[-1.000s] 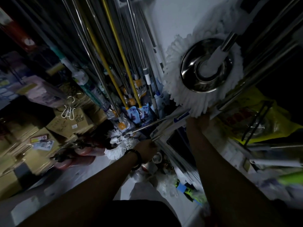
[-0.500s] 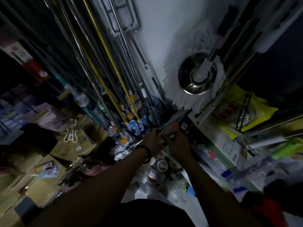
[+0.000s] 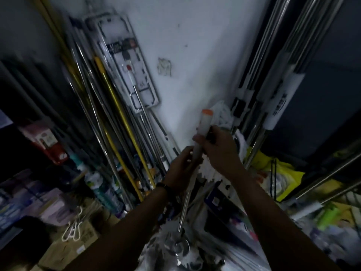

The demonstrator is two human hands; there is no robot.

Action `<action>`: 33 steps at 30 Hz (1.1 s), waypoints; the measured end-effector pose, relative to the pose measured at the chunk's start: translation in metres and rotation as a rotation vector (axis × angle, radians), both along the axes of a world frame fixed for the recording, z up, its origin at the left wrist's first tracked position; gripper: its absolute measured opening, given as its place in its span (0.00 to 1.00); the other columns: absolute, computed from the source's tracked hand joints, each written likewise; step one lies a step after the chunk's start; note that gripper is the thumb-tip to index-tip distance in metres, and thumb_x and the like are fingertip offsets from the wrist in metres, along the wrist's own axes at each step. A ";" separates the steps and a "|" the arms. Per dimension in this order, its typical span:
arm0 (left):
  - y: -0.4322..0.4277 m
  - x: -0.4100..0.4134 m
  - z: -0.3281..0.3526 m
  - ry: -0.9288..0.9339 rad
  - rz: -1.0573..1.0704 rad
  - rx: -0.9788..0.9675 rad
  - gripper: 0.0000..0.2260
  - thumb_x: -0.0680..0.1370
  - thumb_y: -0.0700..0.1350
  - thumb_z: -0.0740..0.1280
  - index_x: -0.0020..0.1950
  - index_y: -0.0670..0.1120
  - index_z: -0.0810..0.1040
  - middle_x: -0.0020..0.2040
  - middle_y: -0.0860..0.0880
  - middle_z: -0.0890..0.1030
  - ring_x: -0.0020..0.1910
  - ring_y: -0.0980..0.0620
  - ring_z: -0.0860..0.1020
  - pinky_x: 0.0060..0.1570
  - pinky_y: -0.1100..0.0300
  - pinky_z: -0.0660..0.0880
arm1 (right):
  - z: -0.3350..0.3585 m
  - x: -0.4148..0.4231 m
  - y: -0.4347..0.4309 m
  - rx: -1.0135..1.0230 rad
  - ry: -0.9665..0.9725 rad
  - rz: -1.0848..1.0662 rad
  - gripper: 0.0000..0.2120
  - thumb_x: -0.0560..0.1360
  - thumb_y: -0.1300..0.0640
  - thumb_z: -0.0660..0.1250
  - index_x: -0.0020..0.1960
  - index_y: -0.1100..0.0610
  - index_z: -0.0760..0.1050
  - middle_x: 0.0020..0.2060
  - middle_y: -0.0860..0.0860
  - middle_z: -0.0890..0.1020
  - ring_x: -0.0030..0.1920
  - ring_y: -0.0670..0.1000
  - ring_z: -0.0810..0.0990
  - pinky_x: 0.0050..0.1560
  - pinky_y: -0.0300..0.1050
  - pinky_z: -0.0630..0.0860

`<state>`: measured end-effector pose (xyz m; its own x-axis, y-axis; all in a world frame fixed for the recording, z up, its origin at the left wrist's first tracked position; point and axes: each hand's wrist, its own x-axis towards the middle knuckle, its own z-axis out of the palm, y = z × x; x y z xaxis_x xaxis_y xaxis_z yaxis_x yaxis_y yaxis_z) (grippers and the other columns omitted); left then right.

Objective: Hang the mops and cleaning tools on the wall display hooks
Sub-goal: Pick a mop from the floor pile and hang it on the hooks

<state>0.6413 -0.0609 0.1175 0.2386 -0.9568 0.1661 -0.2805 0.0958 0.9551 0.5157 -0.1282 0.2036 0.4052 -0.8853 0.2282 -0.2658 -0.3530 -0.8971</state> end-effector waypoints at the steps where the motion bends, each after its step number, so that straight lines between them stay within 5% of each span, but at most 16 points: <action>1: -0.007 0.001 0.017 -0.027 -0.005 -0.044 0.11 0.84 0.50 0.65 0.66 0.53 0.76 0.54 0.51 0.85 0.50 0.53 0.85 0.51 0.47 0.82 | 0.016 0.001 -0.005 -0.036 -0.020 -0.009 0.05 0.78 0.53 0.75 0.50 0.52 0.81 0.42 0.49 0.85 0.43 0.47 0.85 0.46 0.46 0.81; 3: -0.019 0.003 0.047 -0.051 -0.022 -0.108 0.12 0.83 0.53 0.65 0.66 0.55 0.76 0.54 0.52 0.85 0.51 0.52 0.85 0.52 0.44 0.82 | 0.049 0.002 -0.013 -0.116 -0.029 -0.035 0.04 0.79 0.54 0.74 0.50 0.51 0.80 0.42 0.46 0.85 0.41 0.41 0.83 0.43 0.38 0.79; 8: -0.039 0.008 0.121 -0.073 -0.029 -0.222 0.16 0.79 0.59 0.66 0.63 0.54 0.79 0.48 0.52 0.87 0.46 0.53 0.86 0.46 0.49 0.83 | 0.109 -0.001 -0.030 -0.251 0.017 -0.117 0.15 0.76 0.49 0.77 0.58 0.55 0.81 0.49 0.45 0.84 0.48 0.38 0.82 0.45 0.35 0.80; 12: -0.051 0.012 0.186 -0.112 -0.081 -0.332 0.09 0.83 0.52 0.66 0.62 0.54 0.79 0.45 0.52 0.87 0.44 0.53 0.87 0.38 0.56 0.79 | 0.160 -0.001 -0.034 -0.357 0.020 -0.183 0.16 0.76 0.46 0.77 0.55 0.57 0.82 0.44 0.46 0.84 0.39 0.36 0.81 0.35 0.28 0.75; 16: -0.061 0.010 0.249 -0.103 -0.118 -0.438 0.06 0.83 0.52 0.67 0.58 0.59 0.80 0.43 0.54 0.86 0.44 0.48 0.87 0.38 0.45 0.82 | 0.219 -0.001 -0.031 -0.442 -0.070 -0.254 0.17 0.74 0.47 0.78 0.57 0.54 0.78 0.40 0.39 0.79 0.36 0.29 0.78 0.34 0.25 0.72; 19: -0.070 0.010 0.303 -0.102 -0.135 -0.523 0.07 0.83 0.51 0.66 0.59 0.59 0.80 0.44 0.52 0.87 0.44 0.44 0.87 0.44 0.34 0.82 | 0.265 -0.001 -0.033 -0.548 -0.134 -0.306 0.18 0.72 0.48 0.80 0.56 0.51 0.76 0.37 0.40 0.78 0.34 0.31 0.78 0.34 0.28 0.74; 25: -0.073 -0.005 0.400 -0.032 -0.218 -0.558 0.07 0.84 0.51 0.66 0.58 0.55 0.83 0.40 0.37 0.84 0.43 0.28 0.83 0.41 0.27 0.79 | 0.356 -0.013 -0.033 -0.625 -0.189 -0.333 0.16 0.73 0.48 0.79 0.55 0.45 0.75 0.34 0.43 0.78 0.32 0.35 0.80 0.35 0.36 0.76; 29: -0.079 -0.018 0.447 0.013 -0.242 -0.554 0.08 0.84 0.50 0.65 0.58 0.53 0.83 0.44 0.28 0.81 0.45 0.26 0.82 0.39 0.33 0.81 | 0.404 -0.021 -0.036 -0.689 -0.143 -0.403 0.15 0.73 0.49 0.77 0.56 0.46 0.77 0.34 0.44 0.80 0.34 0.35 0.80 0.31 0.27 0.70; 33: -0.092 -0.030 0.485 0.022 -0.195 -0.572 0.07 0.82 0.51 0.67 0.55 0.52 0.84 0.43 0.34 0.84 0.44 0.31 0.84 0.38 0.31 0.82 | 0.444 -0.026 -0.045 -0.695 -0.155 -0.456 0.21 0.72 0.50 0.78 0.63 0.51 0.79 0.37 0.44 0.82 0.40 0.40 0.81 0.42 0.37 0.77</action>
